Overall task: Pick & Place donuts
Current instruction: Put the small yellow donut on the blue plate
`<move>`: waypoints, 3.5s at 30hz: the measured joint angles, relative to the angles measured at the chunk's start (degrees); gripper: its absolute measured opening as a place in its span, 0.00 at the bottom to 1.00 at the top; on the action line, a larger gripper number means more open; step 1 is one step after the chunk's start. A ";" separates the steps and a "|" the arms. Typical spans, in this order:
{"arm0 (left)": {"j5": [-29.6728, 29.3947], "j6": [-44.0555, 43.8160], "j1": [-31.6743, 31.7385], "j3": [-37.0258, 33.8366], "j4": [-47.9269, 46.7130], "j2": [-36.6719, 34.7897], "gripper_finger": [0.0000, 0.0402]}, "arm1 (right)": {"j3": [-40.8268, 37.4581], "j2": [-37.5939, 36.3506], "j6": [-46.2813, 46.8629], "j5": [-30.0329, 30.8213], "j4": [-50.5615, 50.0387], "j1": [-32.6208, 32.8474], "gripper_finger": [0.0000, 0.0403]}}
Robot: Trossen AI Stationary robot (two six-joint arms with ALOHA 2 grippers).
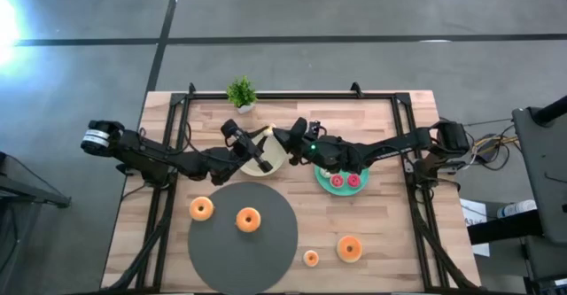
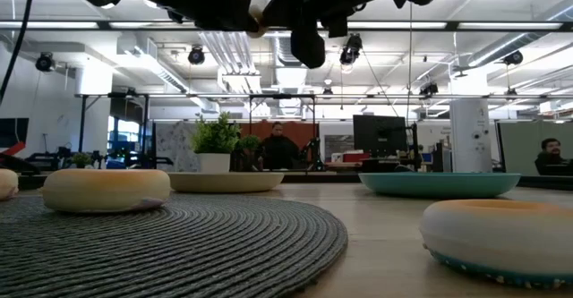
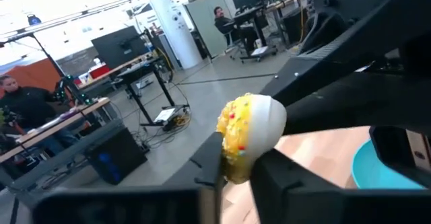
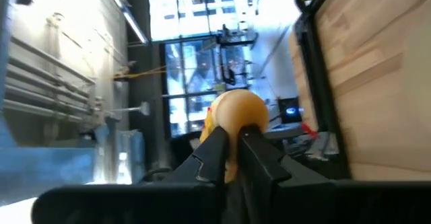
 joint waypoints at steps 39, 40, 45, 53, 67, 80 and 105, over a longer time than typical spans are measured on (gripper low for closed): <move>35.08 0.16 9.58 27.19 -19.00 35.27 0.00 | 0.78 -34.11 -26.13 18.11 -58.13 13.16 0.32; 35.64 0.66 9.66 28.80 -19.57 36.70 0.00 | 0.92 -34.71 -26.36 18.24 -58.10 13.37 0.32; 37.96 2.67 9.94 37.17 -21.71 44.08 0.00 | 1.57 -38.11 -28.39 18.56 -57.89 13.64 0.32; 38.17 5.74 11.92 51.17 -35.22 51.94 0.00 | 1.41 -41.13 -31.09 19.52 -57.94 13.63 0.32; 42.64 4.56 15.29 58.28 -45.19 52.98 0.08 | 1.02 -43.41 -33.61 19.92 -59.70 13.60 0.32; 44.50 5.00 15.34 58.21 -49.86 52.98 0.19 | 0.80 -43.69 -33.74 20.39 -60.73 13.60 0.31; 48.37 9.83 15.55 59.02 -58.58 52.23 0.20 | 0.72 -43.58 -33.33 20.52 -60.72 13.60 0.32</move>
